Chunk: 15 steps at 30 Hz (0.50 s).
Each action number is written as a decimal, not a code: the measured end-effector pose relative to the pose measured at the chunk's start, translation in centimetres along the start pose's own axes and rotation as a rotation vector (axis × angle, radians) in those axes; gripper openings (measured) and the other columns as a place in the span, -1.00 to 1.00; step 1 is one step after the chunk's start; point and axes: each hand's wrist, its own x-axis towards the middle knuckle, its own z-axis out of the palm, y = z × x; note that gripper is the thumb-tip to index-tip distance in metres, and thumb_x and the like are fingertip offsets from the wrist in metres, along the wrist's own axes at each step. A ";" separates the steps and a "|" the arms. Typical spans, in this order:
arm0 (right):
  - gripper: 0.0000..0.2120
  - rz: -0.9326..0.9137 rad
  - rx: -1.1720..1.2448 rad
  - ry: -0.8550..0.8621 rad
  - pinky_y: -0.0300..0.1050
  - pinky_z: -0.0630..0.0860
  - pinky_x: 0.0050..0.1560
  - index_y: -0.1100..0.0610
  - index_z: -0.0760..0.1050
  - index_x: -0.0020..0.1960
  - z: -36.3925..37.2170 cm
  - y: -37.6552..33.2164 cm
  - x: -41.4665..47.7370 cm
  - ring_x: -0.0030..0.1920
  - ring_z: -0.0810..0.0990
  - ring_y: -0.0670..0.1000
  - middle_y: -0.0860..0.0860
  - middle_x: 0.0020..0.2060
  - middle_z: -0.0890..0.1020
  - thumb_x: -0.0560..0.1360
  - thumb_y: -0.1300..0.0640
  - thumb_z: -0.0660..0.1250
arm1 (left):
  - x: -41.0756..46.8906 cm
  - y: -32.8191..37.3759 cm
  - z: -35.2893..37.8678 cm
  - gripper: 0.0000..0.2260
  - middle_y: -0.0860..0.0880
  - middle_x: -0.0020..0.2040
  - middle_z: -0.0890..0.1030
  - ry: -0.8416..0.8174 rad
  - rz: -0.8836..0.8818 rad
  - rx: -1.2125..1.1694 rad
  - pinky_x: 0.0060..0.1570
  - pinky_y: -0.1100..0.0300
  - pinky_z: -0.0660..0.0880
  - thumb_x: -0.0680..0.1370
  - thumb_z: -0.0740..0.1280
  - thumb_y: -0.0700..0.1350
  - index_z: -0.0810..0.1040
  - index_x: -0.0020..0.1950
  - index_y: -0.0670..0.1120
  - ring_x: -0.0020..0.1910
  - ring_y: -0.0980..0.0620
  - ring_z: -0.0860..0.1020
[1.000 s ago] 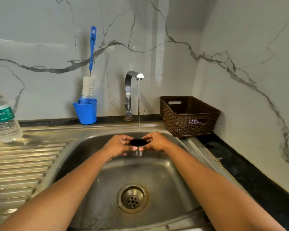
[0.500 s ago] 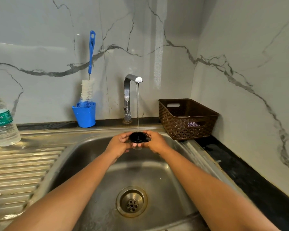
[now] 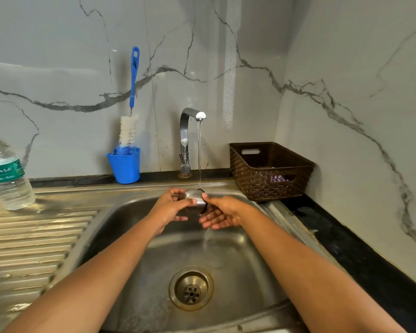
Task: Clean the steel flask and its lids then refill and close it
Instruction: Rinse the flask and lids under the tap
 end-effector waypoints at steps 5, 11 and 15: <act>-0.61 -0.031 -0.207 0.199 -0.33 0.28 -0.53 0.18 0.49 -0.19 -0.4 -0.1 -0.4 -0.63 0.44 -0.15 -0.01 -0.45 0.58 0.57 -0.12 0.20 | -0.2 1.4 -1.3 -0.74 -0.08 0.08 0.54 0.054 0.004 0.311 -0.13 0.14 0.52 0.51 0.37 -0.08 0.45 0.18 0.03 0.01 0.00 0.53; -0.77 -0.167 -0.427 0.342 -0.25 0.30 -0.50 0.11 0.48 -0.25 -0.1 0.1 -0.8 -0.54 0.45 -0.07 -0.01 -0.41 0.57 0.55 0.05 0.30 | -0.8 3.1 -2.3 -0.52 -0.10 0.27 0.51 0.118 0.142 0.743 0.13 0.10 0.43 0.48 0.38 0.05 0.44 0.36 -0.05 0.18 -0.05 0.49; -0.82 -0.318 -0.591 0.387 -0.18 0.51 -0.34 0.06 0.53 -0.22 1.0 -0.9 -1.3 -0.47 0.52 -0.08 0.00 -0.35 0.62 0.54 0.05 0.31 | -1.8 4.9 -3.0 -0.48 -0.09 0.28 0.53 0.120 0.156 0.833 0.16 0.10 0.46 0.46 0.41 0.09 0.44 0.38 -0.05 0.18 -0.06 0.51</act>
